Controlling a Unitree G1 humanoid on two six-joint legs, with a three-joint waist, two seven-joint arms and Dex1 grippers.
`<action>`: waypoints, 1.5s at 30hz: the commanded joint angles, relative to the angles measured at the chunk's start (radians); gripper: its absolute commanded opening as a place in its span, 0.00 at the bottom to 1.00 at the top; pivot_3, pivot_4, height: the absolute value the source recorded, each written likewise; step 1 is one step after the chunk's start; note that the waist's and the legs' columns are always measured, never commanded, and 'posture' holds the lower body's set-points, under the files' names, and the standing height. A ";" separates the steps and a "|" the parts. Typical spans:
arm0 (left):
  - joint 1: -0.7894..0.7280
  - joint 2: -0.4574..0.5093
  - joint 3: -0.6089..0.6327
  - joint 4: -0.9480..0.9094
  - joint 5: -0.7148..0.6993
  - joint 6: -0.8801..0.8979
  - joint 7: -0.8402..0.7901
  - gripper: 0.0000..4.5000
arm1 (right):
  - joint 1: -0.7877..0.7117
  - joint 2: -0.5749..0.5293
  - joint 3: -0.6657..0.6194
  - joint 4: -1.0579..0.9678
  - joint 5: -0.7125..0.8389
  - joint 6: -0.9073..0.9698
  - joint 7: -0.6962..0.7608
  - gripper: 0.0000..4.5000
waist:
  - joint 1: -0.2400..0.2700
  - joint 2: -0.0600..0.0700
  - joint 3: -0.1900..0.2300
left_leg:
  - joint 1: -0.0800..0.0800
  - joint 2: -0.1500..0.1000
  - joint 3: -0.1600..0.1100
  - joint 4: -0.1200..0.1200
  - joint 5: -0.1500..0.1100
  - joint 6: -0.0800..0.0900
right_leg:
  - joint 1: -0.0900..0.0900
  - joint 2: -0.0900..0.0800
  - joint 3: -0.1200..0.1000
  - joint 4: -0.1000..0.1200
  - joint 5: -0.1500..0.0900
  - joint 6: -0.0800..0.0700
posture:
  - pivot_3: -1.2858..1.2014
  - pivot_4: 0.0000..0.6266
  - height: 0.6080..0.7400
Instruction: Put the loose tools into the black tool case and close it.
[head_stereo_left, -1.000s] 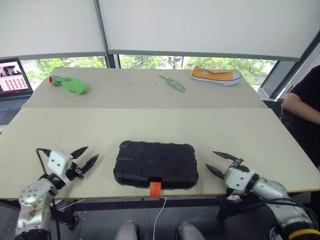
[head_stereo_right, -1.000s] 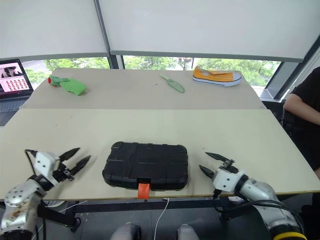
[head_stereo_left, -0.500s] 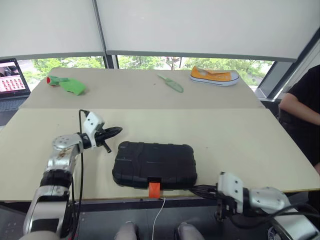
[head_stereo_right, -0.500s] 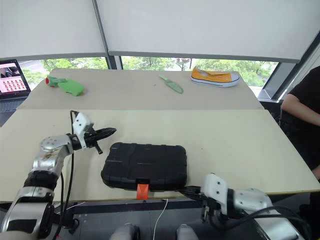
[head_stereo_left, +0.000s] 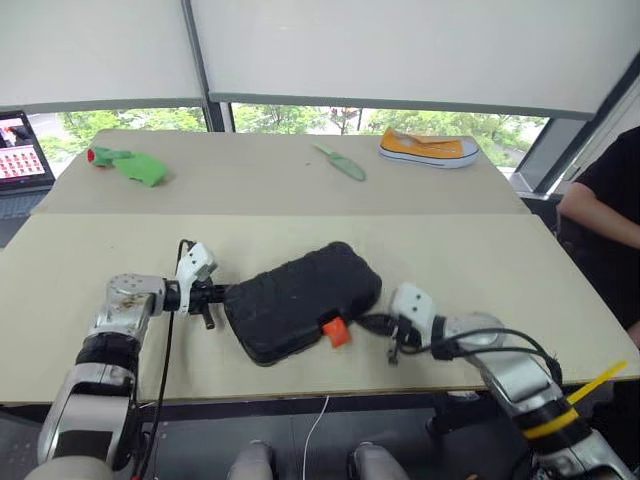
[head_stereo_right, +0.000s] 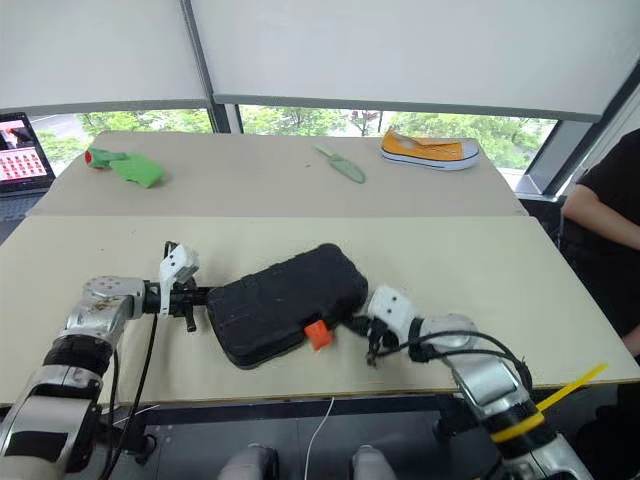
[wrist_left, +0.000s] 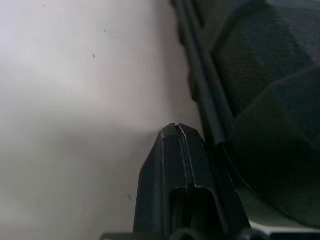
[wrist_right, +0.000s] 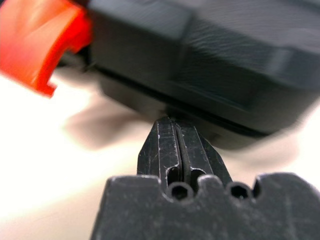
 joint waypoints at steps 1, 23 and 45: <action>0.076 0.036 0.097 -0.066 -0.036 -0.012 0.089 0.00 | -0.057 0.018 -0.023 0.113 -0.040 -0.086 0.013 0.00 | -0.001 0.000 0.000 | 0.000 0.000 0.000 0.000 0.000 0.000 | 0.000 0.000 0.000 0.000 0.000 0.000 | 0.52 0.24 1.00; 0.025 -0.074 -0.257 -0.499 -0.016 0.269 0.159 0.00 | 0.191 0.046 -0.101 -0.346 0.273 0.108 0.158 0.00 | 0.012 0.002 -0.002 | 0.002 0.000 -0.002 0.000 0.001 -0.001 | 0.002 0.002 0.002 0.002 0.000 0.000 | 0.52 0.24 1.00; 0.010 -0.114 -0.271 -0.435 -0.002 0.259 0.185 0.00 | 0.038 0.199 -0.013 0.009 0.026 -0.062 0.125 0.00 | 0.004 0.014 -0.011 | 0.017 -0.001 -0.001 0.000 0.000 -0.001 | 0.018 0.001 0.003 0.000 -0.005 0.004 | 0.52 0.24 1.00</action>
